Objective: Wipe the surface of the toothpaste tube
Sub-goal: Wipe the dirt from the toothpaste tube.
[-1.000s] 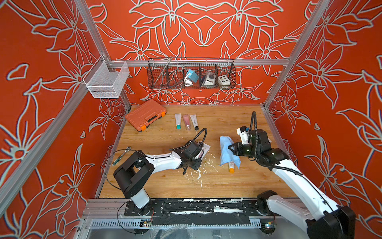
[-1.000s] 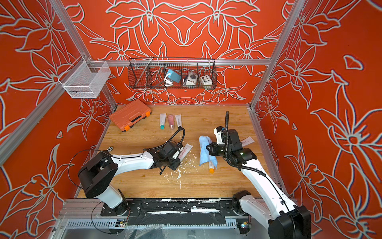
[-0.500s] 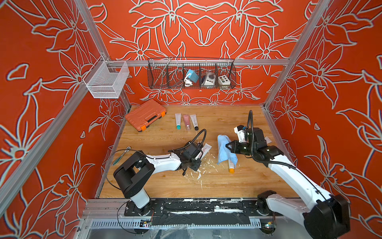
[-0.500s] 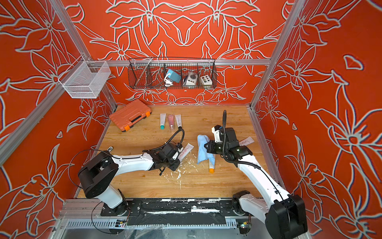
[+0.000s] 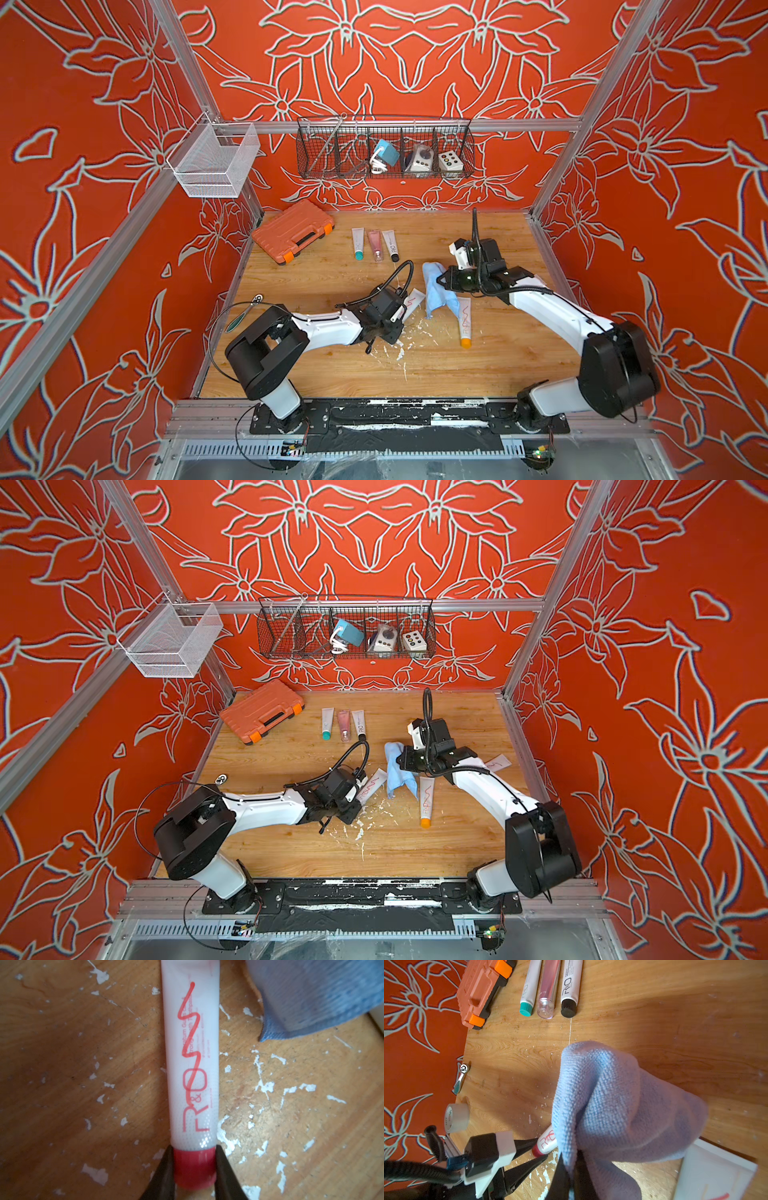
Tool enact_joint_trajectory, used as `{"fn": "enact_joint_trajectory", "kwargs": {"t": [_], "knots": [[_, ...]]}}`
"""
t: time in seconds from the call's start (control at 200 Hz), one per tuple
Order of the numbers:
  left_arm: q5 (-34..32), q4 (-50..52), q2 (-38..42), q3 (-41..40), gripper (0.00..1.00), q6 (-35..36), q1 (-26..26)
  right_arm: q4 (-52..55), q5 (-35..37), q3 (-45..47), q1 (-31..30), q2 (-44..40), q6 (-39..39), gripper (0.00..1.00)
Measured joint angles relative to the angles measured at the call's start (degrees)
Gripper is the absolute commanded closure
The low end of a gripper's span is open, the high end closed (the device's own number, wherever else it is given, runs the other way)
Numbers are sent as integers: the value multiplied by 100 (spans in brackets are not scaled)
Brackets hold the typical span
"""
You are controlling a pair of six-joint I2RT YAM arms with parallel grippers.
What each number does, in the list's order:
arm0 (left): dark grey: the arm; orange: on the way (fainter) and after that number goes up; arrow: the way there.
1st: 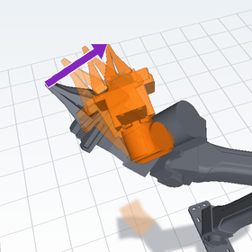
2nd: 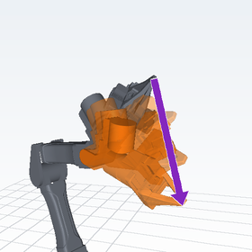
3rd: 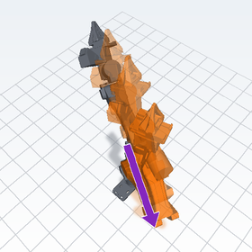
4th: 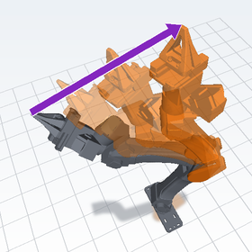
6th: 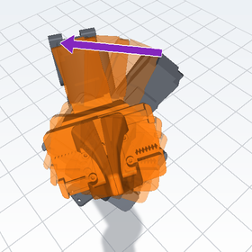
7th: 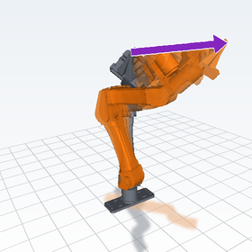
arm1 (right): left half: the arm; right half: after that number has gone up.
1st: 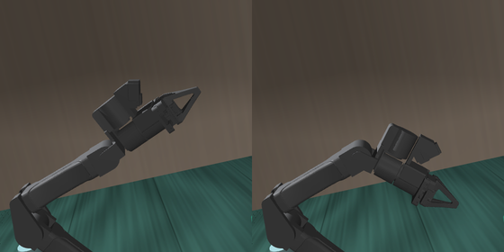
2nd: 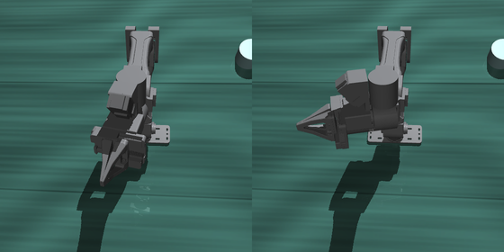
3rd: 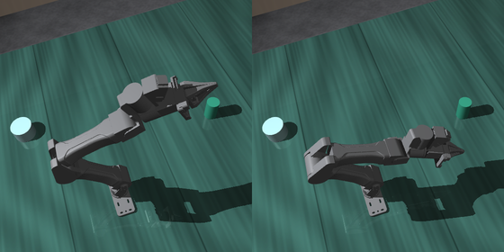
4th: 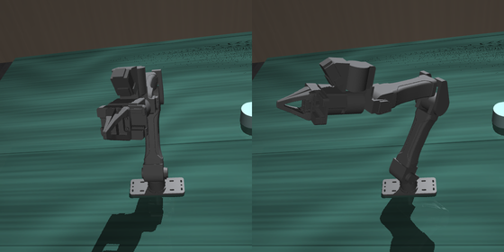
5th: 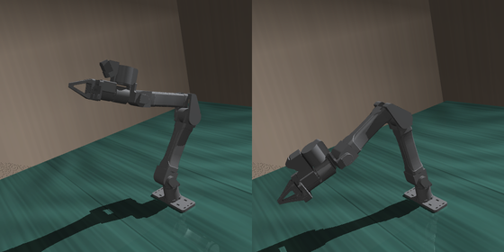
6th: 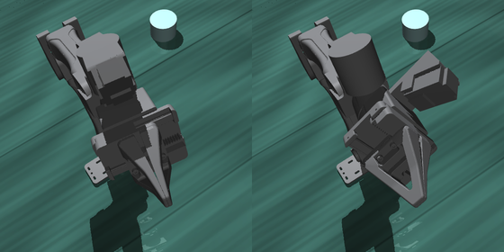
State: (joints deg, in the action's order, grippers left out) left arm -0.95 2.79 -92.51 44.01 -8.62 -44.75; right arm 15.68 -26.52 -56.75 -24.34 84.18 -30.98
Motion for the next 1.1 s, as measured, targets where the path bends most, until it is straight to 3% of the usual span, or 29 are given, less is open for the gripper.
{"fn": "enact_joint_trajectory", "kwargs": {"t": [0.455,1.101], "knots": [[13,-4,20,-4,79,11,13,-737,-55,-426,-654,1652,-249,100],[411,-42,42,-57,80,-39,271,-2531,-363,428,-754,2044,-909,100]]}}
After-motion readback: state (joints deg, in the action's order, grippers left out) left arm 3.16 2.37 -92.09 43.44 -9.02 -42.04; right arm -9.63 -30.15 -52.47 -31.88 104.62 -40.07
